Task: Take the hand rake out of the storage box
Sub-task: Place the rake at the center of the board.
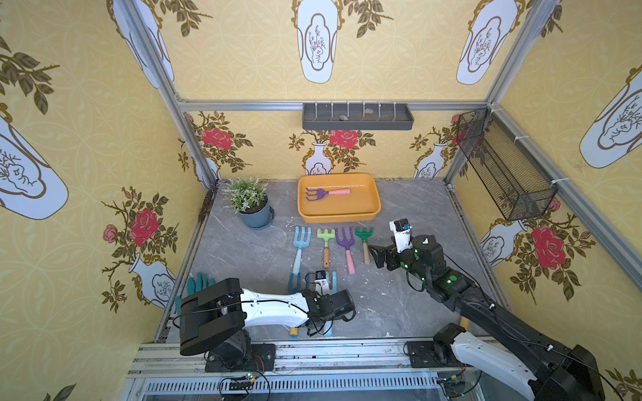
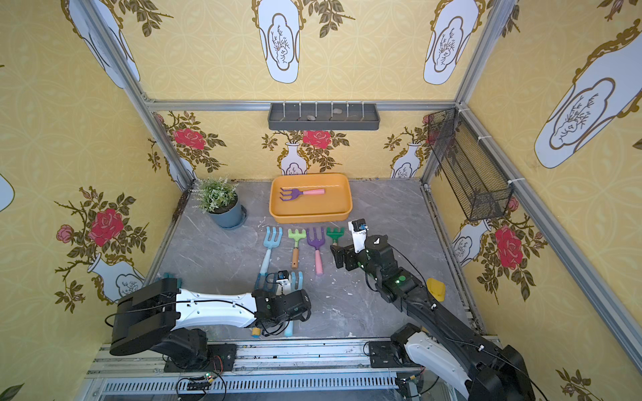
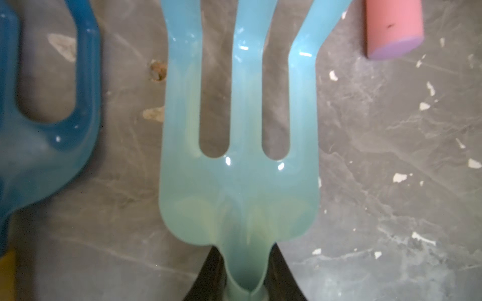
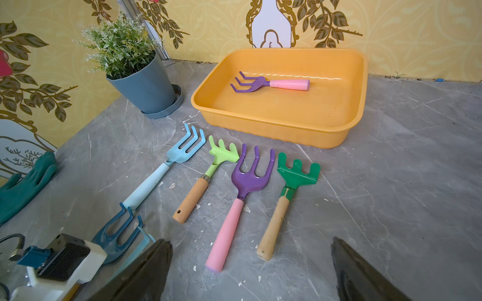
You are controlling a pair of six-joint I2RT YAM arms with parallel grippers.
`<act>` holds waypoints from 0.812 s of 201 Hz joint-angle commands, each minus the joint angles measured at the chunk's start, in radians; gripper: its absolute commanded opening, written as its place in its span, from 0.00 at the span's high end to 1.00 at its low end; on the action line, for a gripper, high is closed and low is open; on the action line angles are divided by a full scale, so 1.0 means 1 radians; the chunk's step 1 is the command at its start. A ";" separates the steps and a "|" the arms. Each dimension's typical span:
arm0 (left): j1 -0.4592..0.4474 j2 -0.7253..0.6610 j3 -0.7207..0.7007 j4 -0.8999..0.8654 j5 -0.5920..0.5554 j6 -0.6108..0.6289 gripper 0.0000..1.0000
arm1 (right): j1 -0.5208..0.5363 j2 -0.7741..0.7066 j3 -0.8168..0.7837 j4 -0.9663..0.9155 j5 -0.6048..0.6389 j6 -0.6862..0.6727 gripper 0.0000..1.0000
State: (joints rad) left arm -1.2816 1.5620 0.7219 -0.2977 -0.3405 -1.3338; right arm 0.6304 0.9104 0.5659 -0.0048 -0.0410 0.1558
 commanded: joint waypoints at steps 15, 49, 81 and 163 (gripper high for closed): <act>0.014 0.033 -0.010 0.005 0.057 0.026 0.74 | -0.001 0.010 0.005 0.007 0.023 0.013 0.03; 0.025 0.034 -0.018 -0.005 0.047 0.001 0.62 | -0.003 0.031 0.009 0.006 0.021 0.016 0.03; 0.035 0.041 -0.014 -0.027 0.042 -0.006 0.61 | -0.003 0.044 0.010 0.006 0.021 0.016 0.03; 0.046 0.026 -0.030 -0.100 0.008 -0.048 0.73 | -0.005 0.048 -0.009 0.023 0.023 0.021 0.03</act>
State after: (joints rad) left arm -1.2427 1.5791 0.7147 -0.2401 -0.3557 -1.3567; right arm 0.6266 0.9588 0.5613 -0.0227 -0.0238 0.1650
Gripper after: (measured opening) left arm 0.265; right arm 0.975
